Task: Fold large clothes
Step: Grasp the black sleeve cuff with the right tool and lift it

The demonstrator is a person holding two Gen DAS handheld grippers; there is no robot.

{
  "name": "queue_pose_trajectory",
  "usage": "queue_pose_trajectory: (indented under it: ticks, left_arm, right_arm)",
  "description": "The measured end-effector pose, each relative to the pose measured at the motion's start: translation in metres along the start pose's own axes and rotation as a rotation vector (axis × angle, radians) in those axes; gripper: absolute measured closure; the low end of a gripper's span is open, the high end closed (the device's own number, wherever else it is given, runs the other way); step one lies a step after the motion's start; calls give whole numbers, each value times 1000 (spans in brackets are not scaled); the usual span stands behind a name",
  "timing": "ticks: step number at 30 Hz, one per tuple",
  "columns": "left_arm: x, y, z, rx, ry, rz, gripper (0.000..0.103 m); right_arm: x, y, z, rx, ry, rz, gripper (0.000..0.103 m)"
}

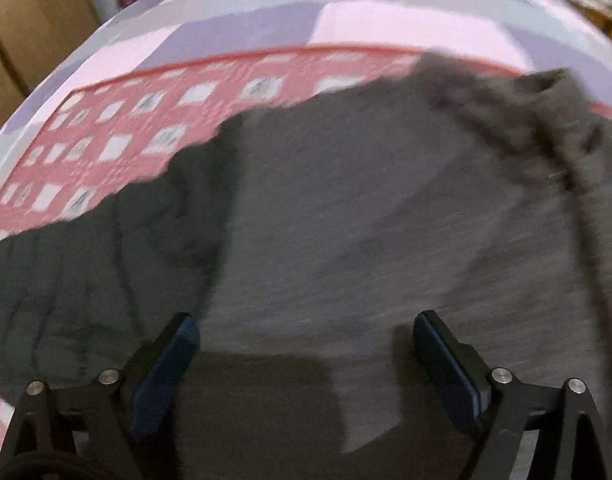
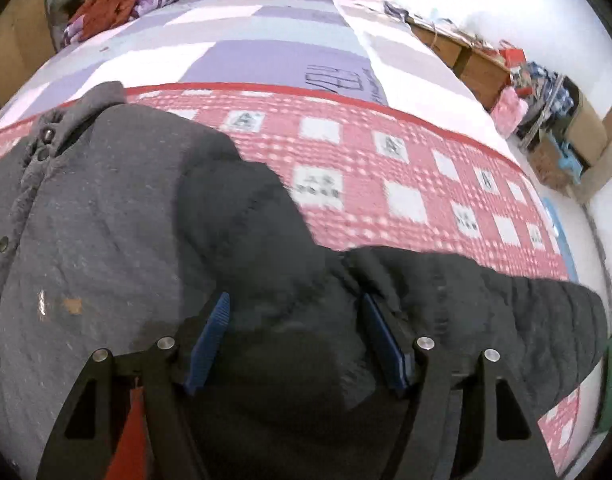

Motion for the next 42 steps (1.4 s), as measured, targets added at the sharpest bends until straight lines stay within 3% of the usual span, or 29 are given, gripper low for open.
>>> queue_pose_trajectory:
  ticks: [5, 10, 13, 14, 15, 18, 23, 29, 32, 37, 42]
  left_arm:
    - [-68, -19, 31, -81, 110, -52, 11]
    - [-141, -15, 34, -75, 169, -166, 11]
    - [-154, 9, 12, 32, 145, -204, 11]
    - [-152, 16, 7, 46, 141, -198, 10]
    - [-149, 18, 7, 26, 150, -177, 10]
    - [-145, 21, 8, 8, 143, -150, 7]
    - [-148, 23, 9, 3, 92, -156, 4]
    - [-148, 26, 8, -13, 65, -137, 1]
    - [-149, 26, 6, -15, 45, -138, 0]
    - [-150, 28, 8, -18, 31, -146, 0]
    - [-152, 28, 9, -20, 16, -152, 0]
  right_arm:
    - [-21, 5, 24, -46, -32, -40, 32]
    - [-61, 27, 31, -29, 42, -93, 32]
    - [-100, 50, 26, 13, 51, -179, 29]
    - [-118, 57, 26, 29, 130, -189, 29]
    - [-137, 64, 28, 31, 182, -202, 29]
    - [-177, 83, 36, 27, 169, -306, 29]
    - [-235, 113, 50, 45, 232, -370, 27]
    - [-306, 137, 67, 19, 193, -605, 27]
    - [-338, 152, 69, 20, 159, -781, 27]
    - [-351, 159, 60, 9, 12, -975, 27]
    - [-348, 136, 49, -38, -61, -1008, 27]
Point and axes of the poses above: each gripper's, at about its wrist camera, not at the fingertips, and z roughly against the way its jaws point, x to its left, y to its underside, the point moved 9 cm from there along -z, roughly the way its jaws point, and after that the axes turned 4 degrees about -z, right-handed, at the moved point
